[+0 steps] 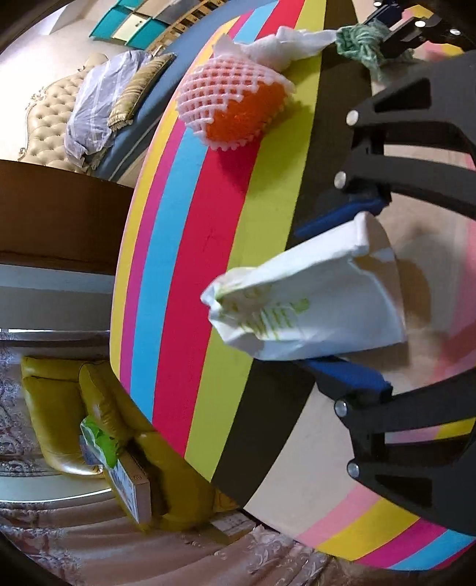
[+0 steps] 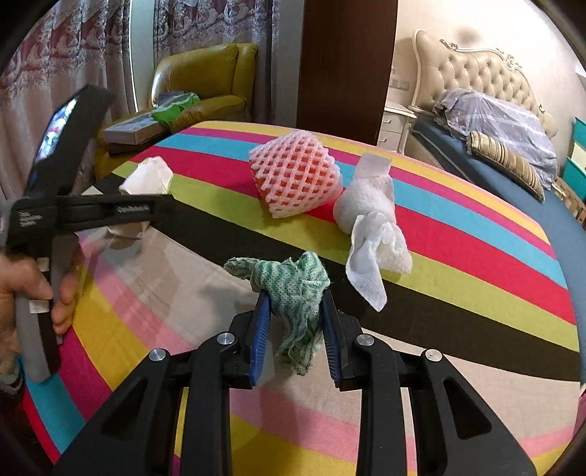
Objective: Collect trash
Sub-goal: 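Grasp the green cloth with the right tool while the left tool grasps the white paper bag, then carry the paper bag and green cloth over the pink bin with both tools, then open both tools to drop the paper bag and cloth into the bin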
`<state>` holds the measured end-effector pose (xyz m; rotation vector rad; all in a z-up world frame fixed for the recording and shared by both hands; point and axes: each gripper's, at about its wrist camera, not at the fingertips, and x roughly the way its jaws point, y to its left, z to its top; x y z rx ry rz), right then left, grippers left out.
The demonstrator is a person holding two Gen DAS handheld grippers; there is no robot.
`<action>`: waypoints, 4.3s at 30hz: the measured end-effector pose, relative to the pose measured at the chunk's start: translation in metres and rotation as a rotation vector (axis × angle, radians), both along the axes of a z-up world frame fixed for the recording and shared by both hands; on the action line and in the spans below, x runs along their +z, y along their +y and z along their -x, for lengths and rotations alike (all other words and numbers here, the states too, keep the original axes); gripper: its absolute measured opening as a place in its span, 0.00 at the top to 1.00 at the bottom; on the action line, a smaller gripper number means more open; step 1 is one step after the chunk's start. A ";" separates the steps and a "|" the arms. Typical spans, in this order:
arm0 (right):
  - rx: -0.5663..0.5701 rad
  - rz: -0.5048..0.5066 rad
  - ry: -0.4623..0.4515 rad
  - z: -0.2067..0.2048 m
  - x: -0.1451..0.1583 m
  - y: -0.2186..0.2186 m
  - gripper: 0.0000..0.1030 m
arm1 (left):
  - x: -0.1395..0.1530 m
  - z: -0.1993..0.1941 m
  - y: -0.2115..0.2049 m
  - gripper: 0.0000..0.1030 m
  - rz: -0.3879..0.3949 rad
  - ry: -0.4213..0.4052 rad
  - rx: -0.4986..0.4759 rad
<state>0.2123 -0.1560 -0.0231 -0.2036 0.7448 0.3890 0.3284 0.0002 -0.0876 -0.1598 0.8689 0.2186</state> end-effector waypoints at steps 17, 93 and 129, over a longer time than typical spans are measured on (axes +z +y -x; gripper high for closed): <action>-0.036 -0.005 0.005 0.005 -0.002 -0.005 0.73 | -0.005 0.088 -0.021 0.54 0.020 -0.049 -0.141; -0.606 -0.198 -0.123 0.179 0.014 -0.327 0.78 | 0.040 0.152 -0.380 0.54 0.003 -0.210 -0.941; -0.872 -0.175 -0.111 0.195 -0.015 -0.491 0.42 | 0.045 0.100 -0.578 0.04 0.087 -0.215 -1.126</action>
